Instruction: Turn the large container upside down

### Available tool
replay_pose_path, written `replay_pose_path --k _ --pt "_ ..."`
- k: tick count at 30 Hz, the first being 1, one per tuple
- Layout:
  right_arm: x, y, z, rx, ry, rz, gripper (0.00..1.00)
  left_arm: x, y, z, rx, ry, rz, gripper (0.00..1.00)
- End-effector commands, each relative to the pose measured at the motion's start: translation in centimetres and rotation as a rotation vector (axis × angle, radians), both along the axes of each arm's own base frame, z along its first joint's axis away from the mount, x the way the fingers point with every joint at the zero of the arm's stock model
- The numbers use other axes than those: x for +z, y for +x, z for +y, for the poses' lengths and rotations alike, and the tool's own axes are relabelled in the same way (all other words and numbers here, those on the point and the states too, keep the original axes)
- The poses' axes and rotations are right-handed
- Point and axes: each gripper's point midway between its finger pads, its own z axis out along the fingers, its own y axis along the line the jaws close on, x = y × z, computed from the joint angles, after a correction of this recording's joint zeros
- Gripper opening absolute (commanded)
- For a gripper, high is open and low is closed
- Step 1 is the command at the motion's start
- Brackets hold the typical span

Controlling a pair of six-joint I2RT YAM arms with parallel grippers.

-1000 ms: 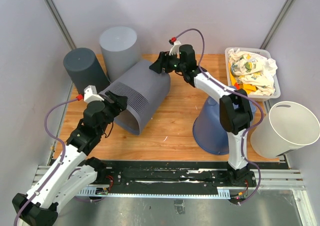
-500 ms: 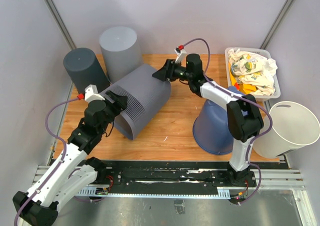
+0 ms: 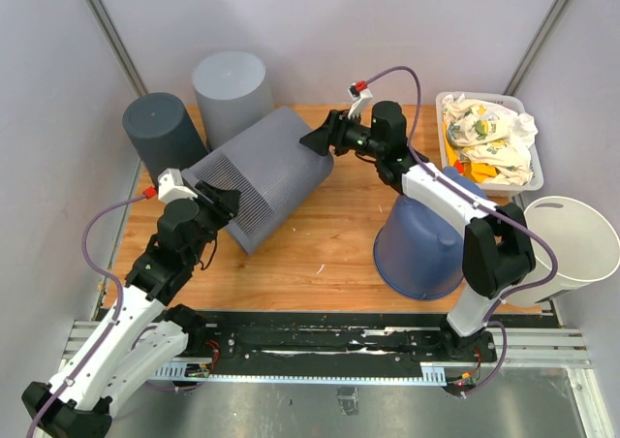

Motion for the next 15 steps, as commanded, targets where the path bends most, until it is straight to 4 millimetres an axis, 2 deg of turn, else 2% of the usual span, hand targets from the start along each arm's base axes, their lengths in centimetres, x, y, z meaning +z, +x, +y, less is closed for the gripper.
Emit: replay_pose_path --k 1,7,15 --pt "6.4 -5.6 3.1 0.148 0.045 -0.152 0.66 -0.4 0.1 -0.4 -0.026 0.022 0.003 0.53" --pt "8.1 -7.7 3.6 0.174 0.041 -0.185 0.66 -0.5 0.3 -1.5 -0.073 -0.002 -0.009 0.6" --pt "10.5 -9.7 2.3 0.148 0.032 -0.233 0.65 -1.2 0.5 -3.5 -0.159 -0.061 -0.028 0.64"
